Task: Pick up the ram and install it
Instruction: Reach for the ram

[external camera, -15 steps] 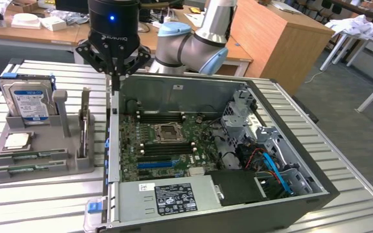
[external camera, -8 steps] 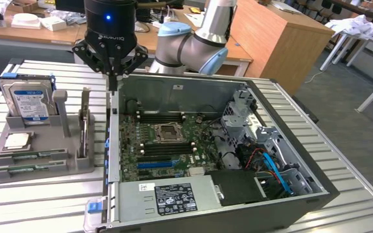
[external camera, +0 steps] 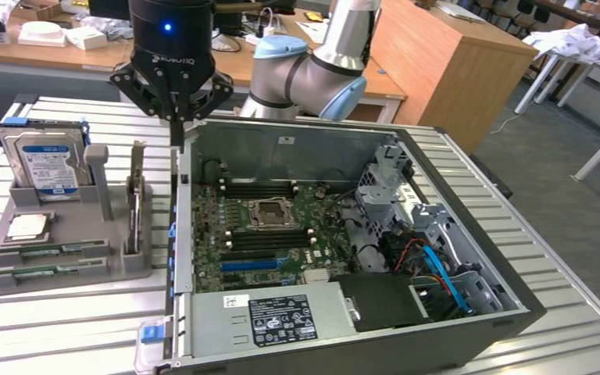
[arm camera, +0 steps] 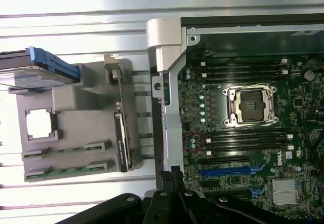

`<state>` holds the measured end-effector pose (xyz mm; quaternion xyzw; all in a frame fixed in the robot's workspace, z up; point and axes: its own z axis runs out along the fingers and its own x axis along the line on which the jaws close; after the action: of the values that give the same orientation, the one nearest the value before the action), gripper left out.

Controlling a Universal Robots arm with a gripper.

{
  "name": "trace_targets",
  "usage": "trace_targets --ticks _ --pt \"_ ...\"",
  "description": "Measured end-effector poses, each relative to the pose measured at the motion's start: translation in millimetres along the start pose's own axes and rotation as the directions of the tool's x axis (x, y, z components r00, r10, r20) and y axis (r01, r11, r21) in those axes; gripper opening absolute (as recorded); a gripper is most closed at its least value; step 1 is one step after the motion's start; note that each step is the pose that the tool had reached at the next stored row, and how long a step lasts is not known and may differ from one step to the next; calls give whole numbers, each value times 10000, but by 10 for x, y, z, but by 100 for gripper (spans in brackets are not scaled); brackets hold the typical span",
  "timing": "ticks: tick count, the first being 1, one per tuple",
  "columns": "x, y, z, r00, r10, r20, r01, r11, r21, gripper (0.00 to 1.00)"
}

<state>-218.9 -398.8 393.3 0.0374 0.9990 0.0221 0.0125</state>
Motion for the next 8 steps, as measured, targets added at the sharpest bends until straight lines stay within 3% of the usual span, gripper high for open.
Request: trace_targets --ticks 8 --pt "60 -5 -1 10000 0 1 0 10000 0 10"
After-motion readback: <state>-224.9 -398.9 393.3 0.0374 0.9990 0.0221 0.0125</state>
